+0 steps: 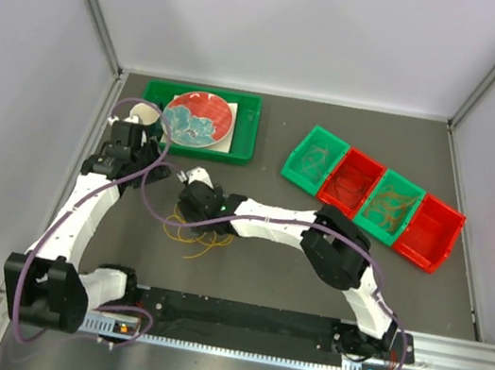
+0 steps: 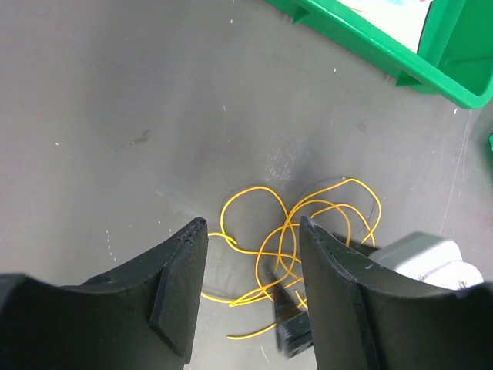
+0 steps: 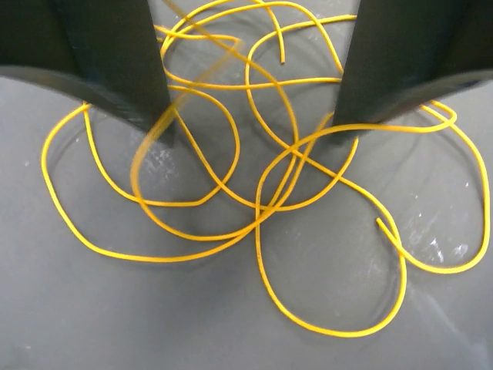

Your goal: Untangle the cables

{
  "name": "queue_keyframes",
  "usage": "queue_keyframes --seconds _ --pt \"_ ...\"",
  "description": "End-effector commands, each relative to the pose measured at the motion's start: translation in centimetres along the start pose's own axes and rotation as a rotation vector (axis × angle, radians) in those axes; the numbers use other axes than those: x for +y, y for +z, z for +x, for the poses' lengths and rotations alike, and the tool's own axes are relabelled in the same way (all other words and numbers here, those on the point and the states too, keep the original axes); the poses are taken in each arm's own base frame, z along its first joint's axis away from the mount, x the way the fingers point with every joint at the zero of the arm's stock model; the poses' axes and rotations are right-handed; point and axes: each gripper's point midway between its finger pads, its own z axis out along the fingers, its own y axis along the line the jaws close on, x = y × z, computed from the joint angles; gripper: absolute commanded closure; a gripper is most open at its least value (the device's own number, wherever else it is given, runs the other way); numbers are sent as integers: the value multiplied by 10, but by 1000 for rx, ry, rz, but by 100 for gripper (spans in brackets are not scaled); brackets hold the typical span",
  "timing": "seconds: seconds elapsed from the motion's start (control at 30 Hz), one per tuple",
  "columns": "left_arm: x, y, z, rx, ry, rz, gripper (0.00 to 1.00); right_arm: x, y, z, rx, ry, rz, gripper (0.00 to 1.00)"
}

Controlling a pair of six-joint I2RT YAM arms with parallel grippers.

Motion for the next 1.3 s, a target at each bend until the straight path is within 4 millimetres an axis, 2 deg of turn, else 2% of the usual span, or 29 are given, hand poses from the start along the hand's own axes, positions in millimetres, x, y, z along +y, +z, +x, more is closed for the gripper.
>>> queue_keyframes --seconds 0.0,0.03,0.07,0.1,0.13,0.27,0.3,0.33,0.37,0.4,0.43,0.47,0.5,0.53,0.57,0.6,0.63,0.67,0.7,0.77,0.8,0.87,0.93,0.97,1.0,1.17,1.2,1.23,1.27 --pt "-4 -10 -15 -55 0 10 44 -31 2 23 17 6 174 39" --pt "-2 -10 -15 -55 -5 -2 44 -33 1 22 8 16 177 61" --pt "-3 -10 -16 -57 -9 -1 44 -33 -2 22 3 21 175 75" --pt "-3 -10 -15 -55 -22 -2 44 -34 -6 22 -6 37 170 98" --pt "4 -10 -21 -67 -46 -18 44 -34 -9 22 -11 44 167 100" --pt "2 -8 -24 -62 -69 -5 45 -45 -22 26 -40 84 189 100" --pt "0 -7 -23 -54 -65 9 45 -53 -26 34 -32 83 209 100" --pt "-4 -5 -21 -45 -56 35 46 -58 -38 24 -68 107 209 100" --pt "-17 -4 -19 -26 -41 112 47 -67 -45 20 -84 137 217 100" --pt "-20 0 -11 4 -32 138 48 -77 -49 31 -73 146 224 100" --pt "-26 1 -6 27 -29 168 48 -82 -66 14 -133 188 199 100" --pt "-33 5 0 54 -21 202 49 -88 -73 12 -146 214 193 100" --pt "-35 8 6 72 -18 207 49 -105 -77 17 -143 236 217 100" --pt "-48 9 17 99 21 231 49 -115 -87 11 -167 261 227 100" --pt "-52 14 25 124 39 234 48 -126 -106 1 -209 289 239 100" --pt "-60 17 28 125 67 245 48 -144 -113 1 -218 316 269 100" --pt "-76 15 43 152 124 271 47 -154 -122 -2 -231 335 286 100" --pt "-81 21 52 173 149 259 46 -164 -140 -10 -265 359 290 100" --pt "-97 20 59 172 186 283 45 -182 -149 -12 -274 389 321 100" --pt "-107 26 71 212 192 306 44 -203 -168 -18 -309 426 360 100" --pt "-113 28 78 233 181 327 44 -213 -187 -24 -337 447 372 100" --pt "-123 32 88 271 176 366 45 -238 -207 -29 -372 491 411 100" --pt "-128 36 100 303 182 372 46 -262 -238 -34 -423 538 450 100" --pt "-131 36 103 311 188 378 46 -271 -248 -35 -439 550 469 100" --pt "-134 35 107 320 196 387 46 -281 -267 -41 -480 578 478 100" --pt "-156 33 111 319 240 438 46 -330 -327 -35 -556 664 590 100" --pt "-162 32 115 323 260 447 46 -335 -335 -34 -570 678 594 100" --pt "-172 33 117 332 283 457 46 -345 -358 -33 -596 700 611 100" --pt "-178 32 115 325 292 469 46 -345 -367 -33 -606 700 611 100"
